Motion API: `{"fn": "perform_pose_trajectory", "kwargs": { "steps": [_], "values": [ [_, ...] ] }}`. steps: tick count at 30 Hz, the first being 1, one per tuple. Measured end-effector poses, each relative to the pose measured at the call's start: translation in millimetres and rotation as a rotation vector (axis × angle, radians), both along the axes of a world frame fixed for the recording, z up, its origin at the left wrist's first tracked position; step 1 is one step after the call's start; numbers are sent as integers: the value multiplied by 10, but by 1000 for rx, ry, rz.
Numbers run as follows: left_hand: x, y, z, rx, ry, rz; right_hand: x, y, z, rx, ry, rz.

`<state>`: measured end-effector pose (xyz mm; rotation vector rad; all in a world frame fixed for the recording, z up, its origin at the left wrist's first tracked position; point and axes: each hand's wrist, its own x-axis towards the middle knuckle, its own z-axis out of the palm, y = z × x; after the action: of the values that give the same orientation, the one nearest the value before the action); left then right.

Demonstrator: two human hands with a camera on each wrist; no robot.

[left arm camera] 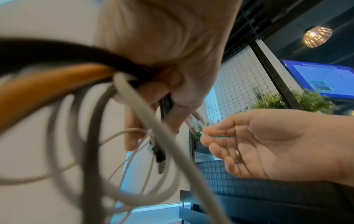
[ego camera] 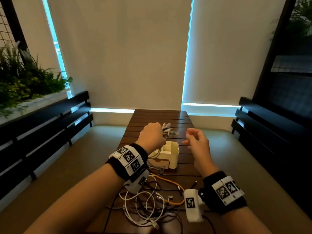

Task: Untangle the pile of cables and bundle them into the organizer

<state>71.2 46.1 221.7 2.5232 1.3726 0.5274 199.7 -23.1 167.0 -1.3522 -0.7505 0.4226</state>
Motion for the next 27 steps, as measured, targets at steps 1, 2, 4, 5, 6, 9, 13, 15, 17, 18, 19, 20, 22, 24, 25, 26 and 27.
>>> {"fn": "perform_pose_trajectory", "kwargs": {
  "steps": [1, 2, 4, 5, 6, 9, 13, 15, 17, 18, 19, 20, 22, 24, 25, 26, 27],
  "values": [
    [7, -10, -12, -15, -34, -3, -55, -24, 47, 55, 42, 36],
    [16, -21, -28, -26, -48, -23, -101, -41, 89, 107, 75, 51],
    [32, -72, -54, -31, -32, -104, -166, -64, 143, 207, 136, 60],
    [35, -103, -64, -18, -55, -154, -197, -75, 164, 257, 168, 64],
    [34, -126, -68, 3, -116, -197, -226, -85, 178, 301, 193, 70],
    [35, -178, -70, 94, -427, -267, -296, -106, 144, 369, 167, 47],
    [87, -249, -58, -21, -849, -232, -340, -145, 79, 273, -78, 344],
    [92, -233, -31, -203, -972, -257, -441, -189, 50, 53, -193, 512],
    [82, -171, -47, -287, -997, -277, -477, -216, -67, -56, -207, 593],
    [72, -155, -68, -325, -1023, -275, -474, -214, -139, -124, -247, 614],
    [60, -158, -88, -385, -1059, -264, -477, -217, -194, -200, -312, 613],
    [54, -167, -106, -468, -1104, -253, -459, -205, -252, -304, -412, 600],
    [28, -200, -119, -631, -1204, -257, -444, -206, -365, -612, -734, 436],
    [17, -211, -111, -746, -1295, -269, -402, -221, -474, -780, -881, 255],
    [13, -213, -116, -792, -1334, -263, -361, -226, -534, -830, -861, 242],
    [10, -217, -134, -830, -1362, -244, -305, -222, -565, -874, -831, 269],
    [8, -222, -174, -853, -1371, -218, -253, -225, -569, -892, -836, 328]
  ]
}}
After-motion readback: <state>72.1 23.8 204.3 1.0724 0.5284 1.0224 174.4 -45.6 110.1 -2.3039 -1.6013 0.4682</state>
